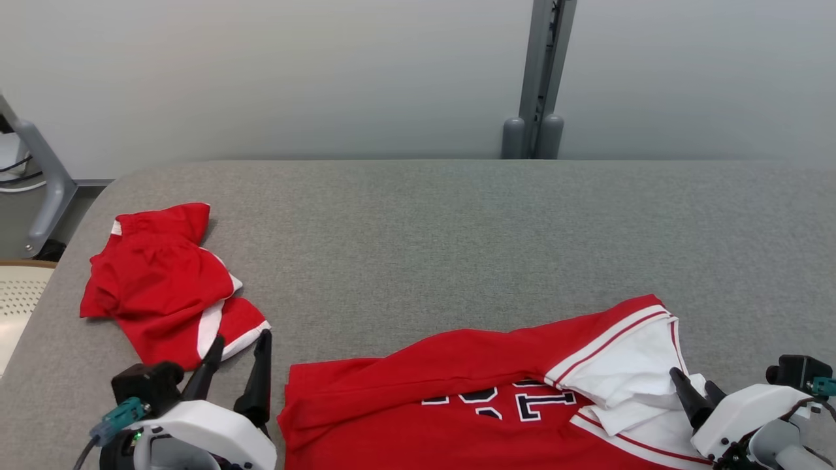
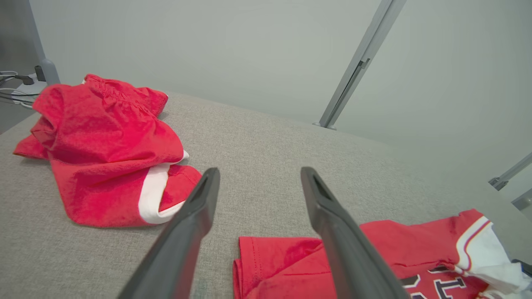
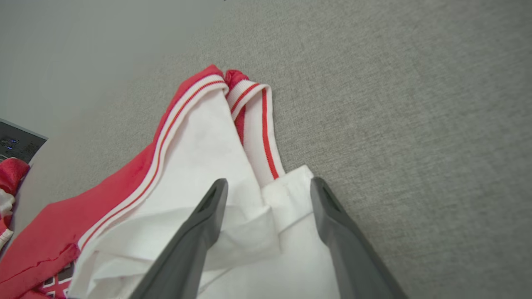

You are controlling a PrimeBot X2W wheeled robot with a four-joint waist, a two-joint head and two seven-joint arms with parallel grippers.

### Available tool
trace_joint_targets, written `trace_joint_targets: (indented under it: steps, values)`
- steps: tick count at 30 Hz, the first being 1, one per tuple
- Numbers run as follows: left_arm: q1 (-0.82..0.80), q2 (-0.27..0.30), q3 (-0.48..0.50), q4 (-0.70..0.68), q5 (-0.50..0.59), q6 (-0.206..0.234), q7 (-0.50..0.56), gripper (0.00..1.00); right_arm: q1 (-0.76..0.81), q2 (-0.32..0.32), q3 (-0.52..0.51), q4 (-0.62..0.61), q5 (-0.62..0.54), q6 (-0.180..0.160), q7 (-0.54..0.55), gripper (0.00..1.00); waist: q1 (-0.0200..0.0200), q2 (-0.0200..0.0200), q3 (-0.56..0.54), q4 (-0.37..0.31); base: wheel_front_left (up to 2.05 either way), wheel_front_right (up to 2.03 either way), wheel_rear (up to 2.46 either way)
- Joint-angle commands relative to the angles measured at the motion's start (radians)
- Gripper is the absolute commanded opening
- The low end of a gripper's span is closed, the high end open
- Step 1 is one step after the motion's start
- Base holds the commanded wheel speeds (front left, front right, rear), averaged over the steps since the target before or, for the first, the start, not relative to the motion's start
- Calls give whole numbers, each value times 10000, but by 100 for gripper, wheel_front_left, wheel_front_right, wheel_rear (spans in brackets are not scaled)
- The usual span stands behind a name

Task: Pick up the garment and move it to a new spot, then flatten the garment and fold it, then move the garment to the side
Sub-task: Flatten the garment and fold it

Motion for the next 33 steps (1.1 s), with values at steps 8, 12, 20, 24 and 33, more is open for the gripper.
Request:
trace_joint_targets:
  steps: [8, 12, 20, 24, 33]
  values:
    - [-158, -233, -268, 305, 277, -97, -225, 100, -334, 551, -20, 1419, 206, 6, 834, 100, 0, -1, -30, 419, 0, 0, 0]
    - [-181, -354, -358, 425, 290, -131, -264, 100, -198, 911, 134, 1410, 340, 8, 1503, 100, 0, -1, -19, 587, 0, 0, 0]
    - [-292, -428, -453, 595, 277, -203, -280, 100, -260, 919, 247, 1035, 230, 15, 1397, 0, 0, -1, 26, 727, 0, 0, 0]
    - [-299, -448, -492, 616, 290, -189, -254, 100, -436, 754, 217, 936, 138, 14, 1070, 0, 0, -1, 32, 722, 0, 0, 0]
    - [-235, -542, -563, 582, 399, -269, -465, 100, -761, -211, -103, 839, 117, 5, 460, 0, 0, -1, -9, 437, 0, 0, 0]
